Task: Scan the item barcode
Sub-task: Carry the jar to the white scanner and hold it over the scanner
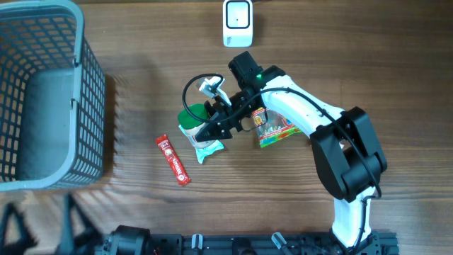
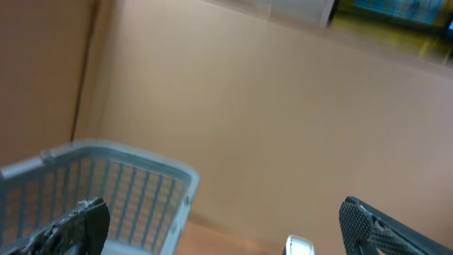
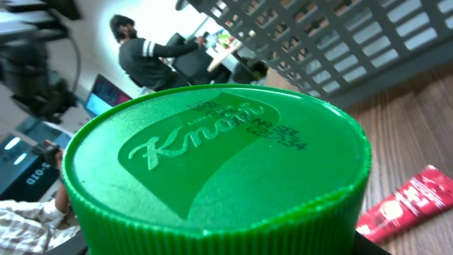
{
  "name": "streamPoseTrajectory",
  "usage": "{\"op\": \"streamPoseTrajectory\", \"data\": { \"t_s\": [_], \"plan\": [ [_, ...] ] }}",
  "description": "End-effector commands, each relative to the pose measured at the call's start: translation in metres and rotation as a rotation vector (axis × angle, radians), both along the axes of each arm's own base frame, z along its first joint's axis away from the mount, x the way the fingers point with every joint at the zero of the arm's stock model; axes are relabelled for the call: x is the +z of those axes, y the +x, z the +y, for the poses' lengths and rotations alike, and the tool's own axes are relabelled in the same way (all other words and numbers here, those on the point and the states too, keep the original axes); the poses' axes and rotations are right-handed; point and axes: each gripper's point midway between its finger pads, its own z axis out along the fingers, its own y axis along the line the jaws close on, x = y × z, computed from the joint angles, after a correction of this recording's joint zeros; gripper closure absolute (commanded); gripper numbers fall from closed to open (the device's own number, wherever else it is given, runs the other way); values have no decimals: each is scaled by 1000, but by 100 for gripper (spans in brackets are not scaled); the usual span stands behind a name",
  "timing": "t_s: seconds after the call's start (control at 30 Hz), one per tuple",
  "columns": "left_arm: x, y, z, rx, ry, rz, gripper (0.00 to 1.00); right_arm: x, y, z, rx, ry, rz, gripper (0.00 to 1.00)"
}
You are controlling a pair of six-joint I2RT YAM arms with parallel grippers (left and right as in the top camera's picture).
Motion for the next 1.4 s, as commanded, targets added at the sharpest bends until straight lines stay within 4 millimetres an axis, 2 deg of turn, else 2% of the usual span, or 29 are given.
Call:
{"op": "streamPoseTrajectory", "data": {
  "t_s": [0.0, 0.13, 0.33, 0.4, 0.5, 0.57, 0.77, 0.93, 1.07, 1.2, 1.27, 1.37],
  "plan": [
    [-39, 43, -24, -96, 27, 96, 0, 16, -1, -1, 22, 105, 46, 51],
    [-65, 81, -44, -176, 45, 100, 0, 16, -1, -1, 21, 104, 47, 51],
    [-120, 126, -57, -207, 55, 139, 0, 16, -1, -1, 21, 94, 63, 51],
    [-139, 135, -77, -300, 136, 152, 0, 16, -1, -1, 21, 96, 60, 51],
    [-168, 141, -94, -388, 197, 209, 0, 16, 0, -1, 21, 95, 58, 51],
    [-191, 147, -95, -393, 195, 260, 0, 15, 0, -1, 20, 81, 74, 51],
    [-230, 154, -96, -402, 170, 343, 0, 16, 1, -1, 18, 84, 68, 51],
    [-251, 155, -96, -406, 145, 405, 0, 16, 2, -1, 16, 49, 127, 51],
    [-259, 154, -96, -408, 144, 436, 0, 17, 5, -3, 11, 24, 179, 51],
    [-287, 147, -95, -414, 140, 552, 0, 17, 18, -7, -14, -7, 224, 51],
    [-287, 147, -95, -414, 140, 553, 0, 7, 30, -10, -61, -62, 204, 51],
    [-287, 147, -95, -414, 140, 555, 0, -41, 66, -20, -254, -335, 140, 51]
  ]
}}
